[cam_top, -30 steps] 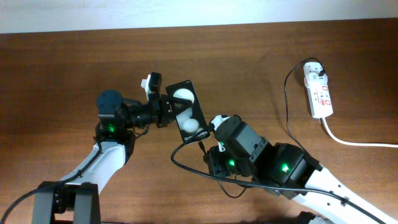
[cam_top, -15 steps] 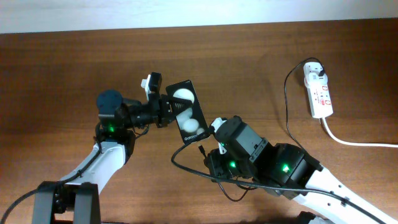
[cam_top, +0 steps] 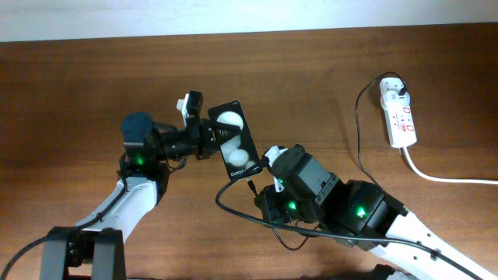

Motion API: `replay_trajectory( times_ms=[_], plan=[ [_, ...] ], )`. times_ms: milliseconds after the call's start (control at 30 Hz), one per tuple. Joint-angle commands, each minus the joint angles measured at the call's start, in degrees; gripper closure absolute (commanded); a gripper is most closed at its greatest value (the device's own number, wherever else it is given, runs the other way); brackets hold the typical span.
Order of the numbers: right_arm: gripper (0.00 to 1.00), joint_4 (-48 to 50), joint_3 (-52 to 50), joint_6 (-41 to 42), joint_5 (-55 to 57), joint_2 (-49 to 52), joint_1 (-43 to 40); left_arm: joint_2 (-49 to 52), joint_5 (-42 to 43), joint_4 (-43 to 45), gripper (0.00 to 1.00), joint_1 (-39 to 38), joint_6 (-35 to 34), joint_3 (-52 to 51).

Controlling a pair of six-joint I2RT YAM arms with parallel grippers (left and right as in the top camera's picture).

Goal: Plug charger to phone and switch on socket
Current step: 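Push the connector into the phone's port with the right gripper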

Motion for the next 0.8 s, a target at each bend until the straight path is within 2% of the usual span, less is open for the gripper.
replay_trajectory(
  times_ms=[0, 300, 767],
  plan=[
    [0.96, 0.3, -0.1, -0.1, 0.1, -0.9, 0.4, -0.5, 0.9, 0.2, 1.0, 0.0, 0.7, 0.7],
    [0.96, -0.2, -0.1, -0.1, 0.1, -0.9, 0.4, -0.4, 0.7, 0.2, 1.0, 0.0, -1.9, 0.7],
    [0.96, 1.4, -0.1, -0.1, 1.7, 0.5, 0.4, -0.4, 1.3, 0.2, 1.0, 0.0, -1.9, 0.7]
  ],
)
